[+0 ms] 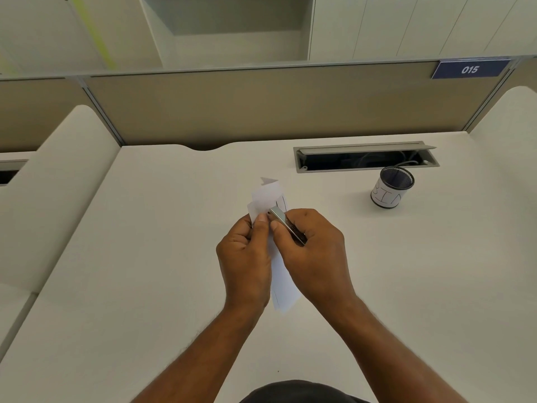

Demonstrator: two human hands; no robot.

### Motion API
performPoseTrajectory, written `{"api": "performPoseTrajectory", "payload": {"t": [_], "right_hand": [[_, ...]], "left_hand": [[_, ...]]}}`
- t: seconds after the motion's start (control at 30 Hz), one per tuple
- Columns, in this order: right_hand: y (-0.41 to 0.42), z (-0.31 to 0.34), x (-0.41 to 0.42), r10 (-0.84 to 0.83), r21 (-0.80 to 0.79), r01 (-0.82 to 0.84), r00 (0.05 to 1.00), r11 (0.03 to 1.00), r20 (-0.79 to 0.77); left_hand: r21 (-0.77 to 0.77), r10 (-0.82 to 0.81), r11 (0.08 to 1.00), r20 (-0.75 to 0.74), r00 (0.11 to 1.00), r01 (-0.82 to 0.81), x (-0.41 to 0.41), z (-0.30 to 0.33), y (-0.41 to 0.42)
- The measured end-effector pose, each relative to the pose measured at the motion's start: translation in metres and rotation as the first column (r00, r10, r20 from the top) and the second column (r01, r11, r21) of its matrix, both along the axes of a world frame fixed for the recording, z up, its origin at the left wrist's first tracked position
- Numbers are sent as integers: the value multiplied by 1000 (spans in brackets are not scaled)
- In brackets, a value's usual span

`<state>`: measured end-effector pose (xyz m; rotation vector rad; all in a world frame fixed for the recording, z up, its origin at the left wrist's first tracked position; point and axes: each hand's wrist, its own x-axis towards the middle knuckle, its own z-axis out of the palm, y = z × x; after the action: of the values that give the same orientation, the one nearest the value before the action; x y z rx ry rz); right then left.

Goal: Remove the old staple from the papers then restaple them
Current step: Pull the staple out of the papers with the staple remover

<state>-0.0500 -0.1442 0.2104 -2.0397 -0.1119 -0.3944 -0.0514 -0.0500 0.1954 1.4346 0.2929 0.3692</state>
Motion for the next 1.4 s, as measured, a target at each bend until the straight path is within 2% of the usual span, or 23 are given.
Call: {"api": "performPoseTrajectory", "payload": {"t": [0.53, 1.07, 1.4], "right_hand": [[4, 2, -4, -31, -37, 31, 999, 999, -8], [-2, 4, 3, -25, -209, 29, 999, 977, 24], [-11, 17, 13, 61, -303, -46, 997, 952, 42]], "left_hand": [[-54, -34, 998, -15, 999, 33, -2, -4, 0], [219, -12, 976, -38, 999, 20, 3, -2, 9], [294, -66, 953, -33, 997, 73, 12, 4, 19]]}}
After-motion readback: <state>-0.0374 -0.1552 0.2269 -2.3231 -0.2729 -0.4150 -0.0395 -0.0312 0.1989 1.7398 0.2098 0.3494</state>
